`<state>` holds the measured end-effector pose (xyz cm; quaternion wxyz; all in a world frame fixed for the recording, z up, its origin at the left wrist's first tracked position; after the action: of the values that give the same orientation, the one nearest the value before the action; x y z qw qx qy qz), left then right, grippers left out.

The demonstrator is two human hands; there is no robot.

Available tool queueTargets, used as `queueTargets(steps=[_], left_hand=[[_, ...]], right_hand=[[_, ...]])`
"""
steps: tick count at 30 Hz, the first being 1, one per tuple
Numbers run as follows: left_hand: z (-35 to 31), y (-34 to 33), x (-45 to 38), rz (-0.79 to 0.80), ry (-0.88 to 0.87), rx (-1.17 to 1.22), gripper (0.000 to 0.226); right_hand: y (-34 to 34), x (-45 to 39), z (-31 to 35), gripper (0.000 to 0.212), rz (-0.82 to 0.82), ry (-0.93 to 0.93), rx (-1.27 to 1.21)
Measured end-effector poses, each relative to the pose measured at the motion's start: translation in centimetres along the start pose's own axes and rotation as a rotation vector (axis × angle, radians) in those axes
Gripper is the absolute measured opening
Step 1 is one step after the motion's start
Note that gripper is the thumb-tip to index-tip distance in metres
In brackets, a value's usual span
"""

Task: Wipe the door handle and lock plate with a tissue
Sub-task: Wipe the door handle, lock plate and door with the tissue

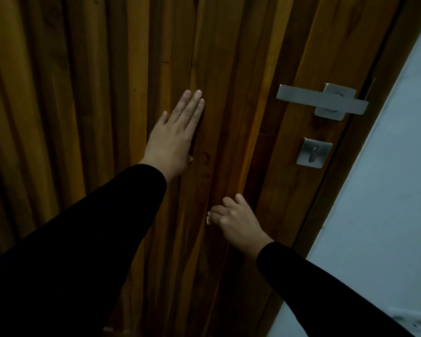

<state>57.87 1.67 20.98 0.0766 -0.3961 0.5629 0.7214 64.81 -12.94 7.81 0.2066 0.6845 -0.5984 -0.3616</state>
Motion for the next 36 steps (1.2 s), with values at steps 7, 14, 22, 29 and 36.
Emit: queueTargets(steps=[7,14,22,29,36], left_hand=[[0.0,-0.2,0.0,-0.032,0.003,0.005,0.118],[-0.1,-0.2,0.0,-0.017,-0.006,0.034,0.118],[0.0,-0.2,-0.1,-0.031,-0.012,0.039,0.109],[0.0,-0.3,-0.1,-0.024,-0.004,0.016,0.119],[0.0,-0.4,0.0,-0.032,-0.004,0.029,0.118]], right_hand=[[3.9,-0.6,-2.0,0.014,-0.344,-0.047,-0.290],[11.1,-4.1,-7.7,0.022,-0.614,-0.258,-0.202],[8.3,-5.5,-5.7,0.012,-0.547,-0.159,-0.015],[4.8,-4.4,-2.9,0.014,-0.562,-0.103,0.026],[3.3,-3.7,-1.2,0.020,-0.530,-0.078,-0.065]])
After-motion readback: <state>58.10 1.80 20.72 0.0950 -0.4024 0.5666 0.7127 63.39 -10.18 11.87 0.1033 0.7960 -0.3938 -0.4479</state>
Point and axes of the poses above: each hand's wrist, its own x-axis away from the middle knuckle, its own y-axis out of the back of the hand, z = x × y, the point moved 3 cm from there along -x, towards the middle knuckle, and after that the axes turned 13 degrees about y, right-handed, at the moved point
